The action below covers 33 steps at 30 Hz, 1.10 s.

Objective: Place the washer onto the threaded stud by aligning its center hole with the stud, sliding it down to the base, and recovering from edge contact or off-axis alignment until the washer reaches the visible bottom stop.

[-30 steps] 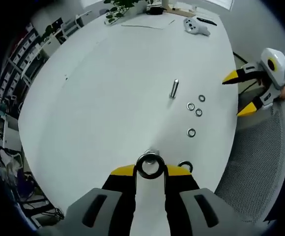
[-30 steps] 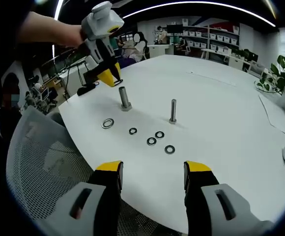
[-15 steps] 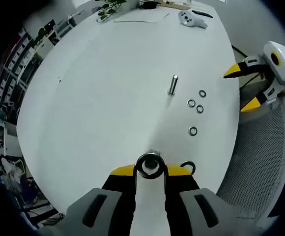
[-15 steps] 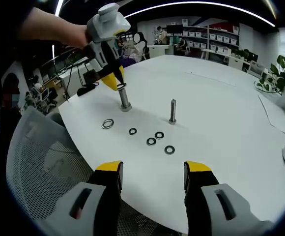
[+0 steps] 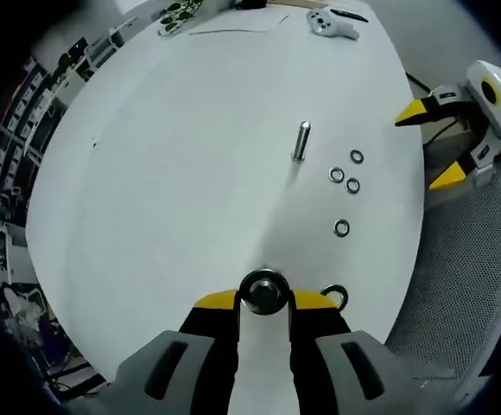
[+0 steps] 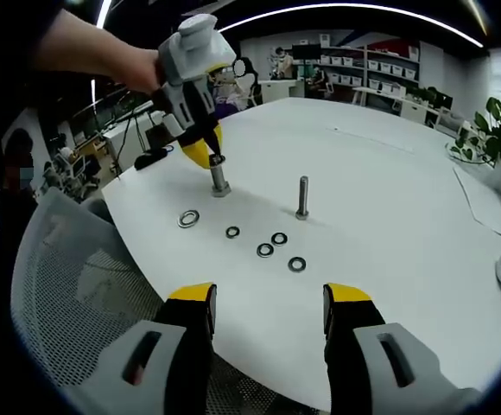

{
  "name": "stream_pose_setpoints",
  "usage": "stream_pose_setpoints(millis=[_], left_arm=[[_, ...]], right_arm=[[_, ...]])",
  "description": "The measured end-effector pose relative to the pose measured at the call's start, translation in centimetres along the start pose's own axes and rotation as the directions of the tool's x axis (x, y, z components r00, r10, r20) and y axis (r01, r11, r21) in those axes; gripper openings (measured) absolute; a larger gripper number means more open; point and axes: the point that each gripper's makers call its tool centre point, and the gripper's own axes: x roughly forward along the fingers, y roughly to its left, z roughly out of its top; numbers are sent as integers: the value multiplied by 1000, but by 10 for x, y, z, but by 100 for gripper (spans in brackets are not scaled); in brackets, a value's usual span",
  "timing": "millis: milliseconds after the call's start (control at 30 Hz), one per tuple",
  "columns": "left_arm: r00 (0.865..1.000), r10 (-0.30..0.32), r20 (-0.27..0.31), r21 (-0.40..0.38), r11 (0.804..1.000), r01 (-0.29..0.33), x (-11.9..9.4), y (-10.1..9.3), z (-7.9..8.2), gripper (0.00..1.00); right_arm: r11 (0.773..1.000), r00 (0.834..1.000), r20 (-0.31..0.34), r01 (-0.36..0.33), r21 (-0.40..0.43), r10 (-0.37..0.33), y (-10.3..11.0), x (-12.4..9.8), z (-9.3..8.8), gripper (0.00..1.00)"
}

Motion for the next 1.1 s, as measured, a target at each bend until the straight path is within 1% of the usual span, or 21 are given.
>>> stream_pose_setpoints(millis=[267,533,667,767,900,1100], left_arm=[[1000,-1,-29,34,999,2,16,0,-3,19],[999,-3,-50,36,999,4,28,-2,-7,19],[999,-9,-48,25,1000,10,34,-1,-8,19],[998,-6,-57,61,998,9,38,-1,-10,19],[998,-13,-57,36,999,16,41,0,-11,19],[999,-24,-46,21,999,25,42,0,-10,20]], right_arm=[[1000,1000,0,4,0,-4,-1,0,0,52],[1000,1000,0,7,3,-7,-1,0,0,52],[1000,1000,0,8,6,-8,-2,0,0,52],[1000,1000,-1,8,5,-8,-2,0,0,52],[1000,1000,0,9,6,-9,-2,1,0,52],[1000,1000,2,11,5,-11,-2,1,0,52]])
